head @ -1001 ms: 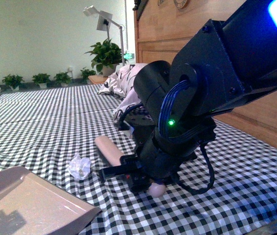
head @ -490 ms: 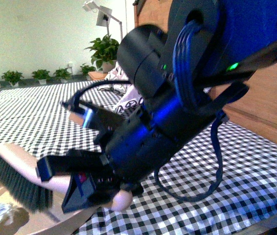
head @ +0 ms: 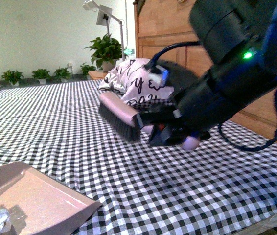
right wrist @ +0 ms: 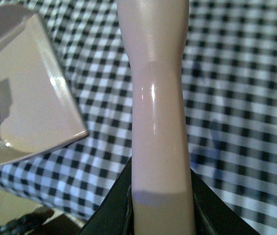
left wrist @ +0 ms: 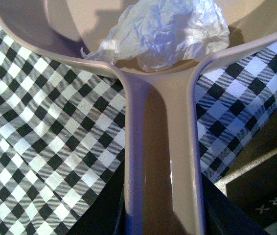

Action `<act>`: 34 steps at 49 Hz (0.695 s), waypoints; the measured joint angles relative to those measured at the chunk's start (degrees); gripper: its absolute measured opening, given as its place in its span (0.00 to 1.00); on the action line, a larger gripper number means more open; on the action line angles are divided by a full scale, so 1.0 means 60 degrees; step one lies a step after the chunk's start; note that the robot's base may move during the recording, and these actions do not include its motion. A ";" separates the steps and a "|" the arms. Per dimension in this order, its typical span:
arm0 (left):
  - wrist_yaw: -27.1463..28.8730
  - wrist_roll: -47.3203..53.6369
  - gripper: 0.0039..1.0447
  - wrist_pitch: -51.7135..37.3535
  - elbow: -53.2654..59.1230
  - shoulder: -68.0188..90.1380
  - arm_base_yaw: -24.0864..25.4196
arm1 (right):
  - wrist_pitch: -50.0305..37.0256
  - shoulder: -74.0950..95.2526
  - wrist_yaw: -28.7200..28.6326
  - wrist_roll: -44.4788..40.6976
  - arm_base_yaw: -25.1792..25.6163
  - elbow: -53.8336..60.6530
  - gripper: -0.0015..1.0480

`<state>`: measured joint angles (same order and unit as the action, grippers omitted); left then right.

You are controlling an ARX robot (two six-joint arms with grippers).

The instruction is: Clean up trash

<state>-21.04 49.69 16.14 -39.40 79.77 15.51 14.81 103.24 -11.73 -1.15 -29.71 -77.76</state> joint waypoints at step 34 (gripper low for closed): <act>0.3024 -0.5727 0.24 -0.4120 0.0612 -0.3282 -0.0178 | 0.0754 -0.7905 -0.1665 0.0517 0.4830 0.3293 0.19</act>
<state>-2.90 15.33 -8.58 -35.73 60.07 14.44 19.33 55.81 -21.71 1.96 -0.73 -58.00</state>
